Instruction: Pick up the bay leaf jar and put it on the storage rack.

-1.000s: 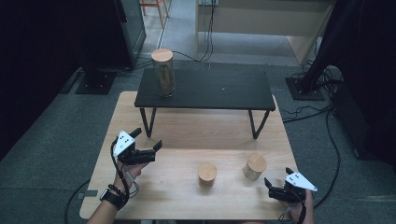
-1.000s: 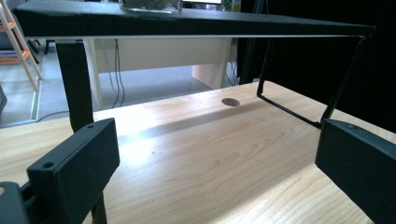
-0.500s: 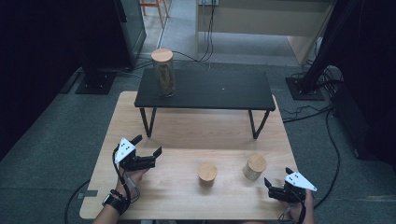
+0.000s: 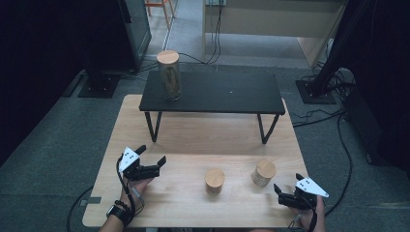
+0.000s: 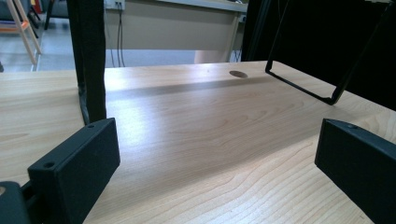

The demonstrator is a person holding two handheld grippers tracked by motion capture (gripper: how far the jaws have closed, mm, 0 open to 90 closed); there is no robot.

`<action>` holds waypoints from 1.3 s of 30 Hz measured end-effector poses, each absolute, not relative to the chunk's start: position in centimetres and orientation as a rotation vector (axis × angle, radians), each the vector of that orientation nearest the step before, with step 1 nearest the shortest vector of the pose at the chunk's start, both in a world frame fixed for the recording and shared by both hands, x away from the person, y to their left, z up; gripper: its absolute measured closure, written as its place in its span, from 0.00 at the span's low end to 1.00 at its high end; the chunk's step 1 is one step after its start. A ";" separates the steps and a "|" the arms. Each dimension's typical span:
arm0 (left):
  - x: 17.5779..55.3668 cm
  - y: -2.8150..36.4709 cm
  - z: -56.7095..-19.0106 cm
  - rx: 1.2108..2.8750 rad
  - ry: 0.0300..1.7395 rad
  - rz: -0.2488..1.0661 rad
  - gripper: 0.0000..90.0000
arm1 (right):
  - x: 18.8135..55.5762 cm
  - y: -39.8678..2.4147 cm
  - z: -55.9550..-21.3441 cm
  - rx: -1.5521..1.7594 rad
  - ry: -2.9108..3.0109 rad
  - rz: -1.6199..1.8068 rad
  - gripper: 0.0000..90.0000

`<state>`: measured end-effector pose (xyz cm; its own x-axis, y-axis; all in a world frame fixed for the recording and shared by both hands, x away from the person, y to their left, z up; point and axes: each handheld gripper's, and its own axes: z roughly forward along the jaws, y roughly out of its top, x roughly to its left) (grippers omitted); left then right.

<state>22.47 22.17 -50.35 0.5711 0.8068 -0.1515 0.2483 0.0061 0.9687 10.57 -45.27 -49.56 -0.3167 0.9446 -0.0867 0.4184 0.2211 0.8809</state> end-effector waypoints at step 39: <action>22.4 22.3 -51.5 1.606 0.954 0.532 0.00 | 10.7 -45.4 -49.5 1.254 1.857 1.044 0.03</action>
<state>22.41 22.29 -51.55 0.5688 0.8088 -0.1493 0.2988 -0.0341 0.9537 10.66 -45.44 -49.53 -0.3251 0.9419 -0.0842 0.4179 0.2230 0.8807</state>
